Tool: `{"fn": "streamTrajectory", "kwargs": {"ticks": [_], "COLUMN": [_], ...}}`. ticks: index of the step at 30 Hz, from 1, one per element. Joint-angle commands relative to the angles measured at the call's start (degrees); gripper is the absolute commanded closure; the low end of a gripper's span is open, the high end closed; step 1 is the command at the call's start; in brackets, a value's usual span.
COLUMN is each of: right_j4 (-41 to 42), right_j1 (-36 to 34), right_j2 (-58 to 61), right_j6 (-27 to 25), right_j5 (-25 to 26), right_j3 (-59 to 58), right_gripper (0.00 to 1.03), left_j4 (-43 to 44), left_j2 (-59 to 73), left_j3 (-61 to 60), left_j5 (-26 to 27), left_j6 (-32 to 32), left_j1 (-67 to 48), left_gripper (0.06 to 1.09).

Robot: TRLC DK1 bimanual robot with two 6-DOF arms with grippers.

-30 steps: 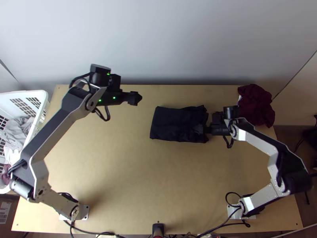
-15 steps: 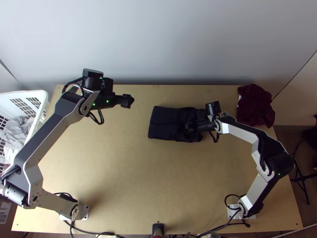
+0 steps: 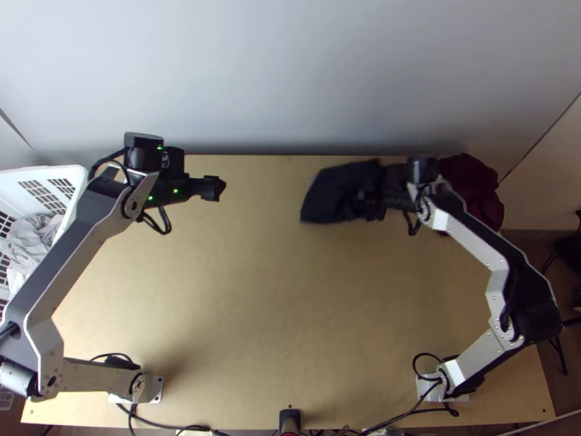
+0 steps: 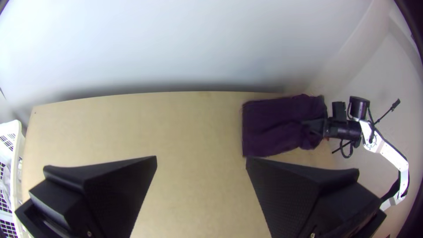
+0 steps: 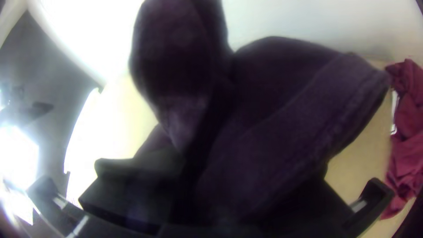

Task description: Fold the t-shirt

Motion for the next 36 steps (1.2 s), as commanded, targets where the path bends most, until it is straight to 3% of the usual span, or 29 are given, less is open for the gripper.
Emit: {"fn": "streamTrajectory", "kwargs": {"ticks": [1, 13, 19, 25, 36], "right_j4": [-0.11, -0.11, -0.38, 0.15, 6.3], "right_j1": [-5.6, -17.9, -25.02, -28.62, -33.02], "right_j2": [-2.43, 3.73, 7.68, 8.21, 6.63], "right_j6": [0.59, 0.06, -2.4, -9.6, -15.4], "right_j5": [4.84, 11.25, 11.69, 12.75, 15.38], "right_j3": [6.52, 22.16, 29.37, 25.33, 10.21], "right_gripper": [1.0, 1.0, 1.0, 1.0, 1.0], "left_j4": [-0.02, 0.6, 1.65, 2.97, 3.15], "left_j2": [-2.92, -4.42, -5.56, -7.4, -9.95], "left_j3": [-4.42, -7.84, -10.39, -13.73, -16.46], "left_j5": [0.07, 0.16, 0.25, 0.51, 0.86], "left_j6": [0.58, 0.85, 0.14, 0.06, 0.23], "left_j1": [1.05, 1.05, 1.05, 1.49, 2.54], "left_gripper": [0.1, 0.1, 0.1, 0.1, 0.1]}}
